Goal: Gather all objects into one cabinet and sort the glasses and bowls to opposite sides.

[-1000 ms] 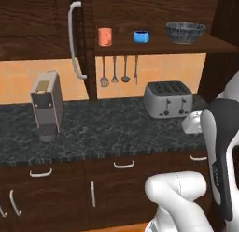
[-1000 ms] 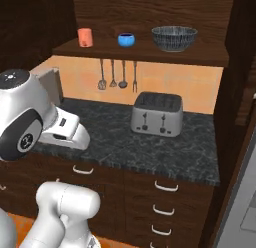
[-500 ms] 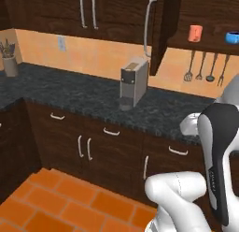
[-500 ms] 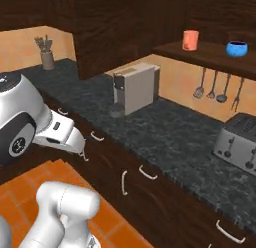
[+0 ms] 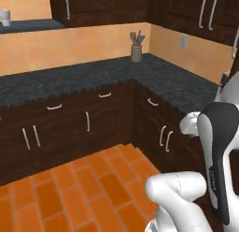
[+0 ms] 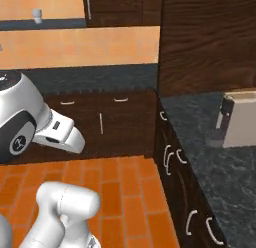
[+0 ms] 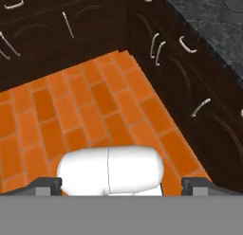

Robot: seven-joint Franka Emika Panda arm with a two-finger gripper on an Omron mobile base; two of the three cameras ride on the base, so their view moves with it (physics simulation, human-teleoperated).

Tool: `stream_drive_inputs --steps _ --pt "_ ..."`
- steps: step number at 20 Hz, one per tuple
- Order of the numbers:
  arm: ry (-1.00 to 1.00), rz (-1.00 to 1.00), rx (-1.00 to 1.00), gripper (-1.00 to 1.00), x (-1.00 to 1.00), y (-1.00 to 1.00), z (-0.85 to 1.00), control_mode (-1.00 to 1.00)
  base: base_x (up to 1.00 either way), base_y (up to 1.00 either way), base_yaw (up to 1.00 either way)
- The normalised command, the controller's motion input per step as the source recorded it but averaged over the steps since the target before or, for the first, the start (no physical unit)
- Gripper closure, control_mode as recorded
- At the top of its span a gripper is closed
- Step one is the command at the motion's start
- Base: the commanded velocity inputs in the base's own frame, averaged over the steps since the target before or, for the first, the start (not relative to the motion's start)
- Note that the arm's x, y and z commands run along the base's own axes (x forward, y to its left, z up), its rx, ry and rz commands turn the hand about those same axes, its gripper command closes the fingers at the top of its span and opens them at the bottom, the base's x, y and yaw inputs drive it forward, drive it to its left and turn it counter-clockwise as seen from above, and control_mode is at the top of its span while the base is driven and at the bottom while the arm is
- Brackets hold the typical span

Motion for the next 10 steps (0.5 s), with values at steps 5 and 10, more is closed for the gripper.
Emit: stream_drive_inputs --steps 5,10 --pt "0.0 0.0 0.0 -1.0 0.0 0.0 0.0 1.0 0.0 0.0 1.0" --pt "0.0 0.0 0.0 -1.0 0.0 0.0 0.0 1.0 0.0 0.0 0.97"
